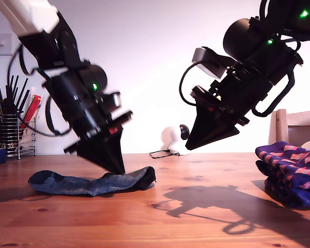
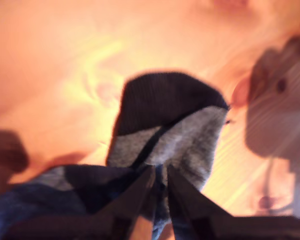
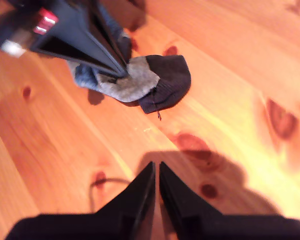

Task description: Fold the socks in front of you. After folding them, place them to the right side.

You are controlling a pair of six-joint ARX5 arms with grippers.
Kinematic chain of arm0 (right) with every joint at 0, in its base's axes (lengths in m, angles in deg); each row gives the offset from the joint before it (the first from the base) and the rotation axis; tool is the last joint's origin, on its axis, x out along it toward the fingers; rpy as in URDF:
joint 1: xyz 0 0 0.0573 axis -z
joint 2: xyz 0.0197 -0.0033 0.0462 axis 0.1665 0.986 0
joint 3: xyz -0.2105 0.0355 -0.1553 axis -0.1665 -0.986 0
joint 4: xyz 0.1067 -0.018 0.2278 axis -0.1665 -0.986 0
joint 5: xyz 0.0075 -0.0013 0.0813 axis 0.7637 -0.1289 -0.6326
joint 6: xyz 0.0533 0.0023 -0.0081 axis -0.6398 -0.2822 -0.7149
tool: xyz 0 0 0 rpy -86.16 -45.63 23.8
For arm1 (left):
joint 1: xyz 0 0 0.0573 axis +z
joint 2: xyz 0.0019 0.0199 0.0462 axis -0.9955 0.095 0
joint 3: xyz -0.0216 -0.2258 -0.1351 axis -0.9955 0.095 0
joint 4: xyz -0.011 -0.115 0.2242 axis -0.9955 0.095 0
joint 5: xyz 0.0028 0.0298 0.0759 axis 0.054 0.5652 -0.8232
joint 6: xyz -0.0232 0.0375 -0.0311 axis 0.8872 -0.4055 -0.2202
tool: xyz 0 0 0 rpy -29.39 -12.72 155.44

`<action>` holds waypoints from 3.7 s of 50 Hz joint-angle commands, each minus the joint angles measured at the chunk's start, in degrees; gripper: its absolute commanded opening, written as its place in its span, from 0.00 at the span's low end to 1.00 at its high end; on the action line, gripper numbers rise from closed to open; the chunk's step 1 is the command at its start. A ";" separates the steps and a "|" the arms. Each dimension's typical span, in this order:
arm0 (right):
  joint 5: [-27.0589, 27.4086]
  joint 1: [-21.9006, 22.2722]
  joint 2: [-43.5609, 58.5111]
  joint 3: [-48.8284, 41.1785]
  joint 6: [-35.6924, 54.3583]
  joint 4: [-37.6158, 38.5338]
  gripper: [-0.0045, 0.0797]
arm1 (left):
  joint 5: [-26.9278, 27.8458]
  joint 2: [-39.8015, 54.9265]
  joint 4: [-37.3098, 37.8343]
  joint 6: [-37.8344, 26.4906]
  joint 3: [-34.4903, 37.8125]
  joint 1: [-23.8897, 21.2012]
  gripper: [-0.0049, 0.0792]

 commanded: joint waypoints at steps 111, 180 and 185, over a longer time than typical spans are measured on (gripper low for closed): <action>9.03 -8.79 13.33 1.05 14.56 8.31 0.38 | 9.29 3.98 3.87 -4.13 -0.33 -6.19 0.13; 24.02 -8.94 13.31 13.49 22.40 -21.62 0.08 | -2.64 3.98 11.10 -7.15 -0.33 -1.68 0.13; 24.09 -8.87 13.31 13.49 20.76 -22.29 0.21 | -2.64 3.98 11.19 -7.15 -0.33 -1.57 0.13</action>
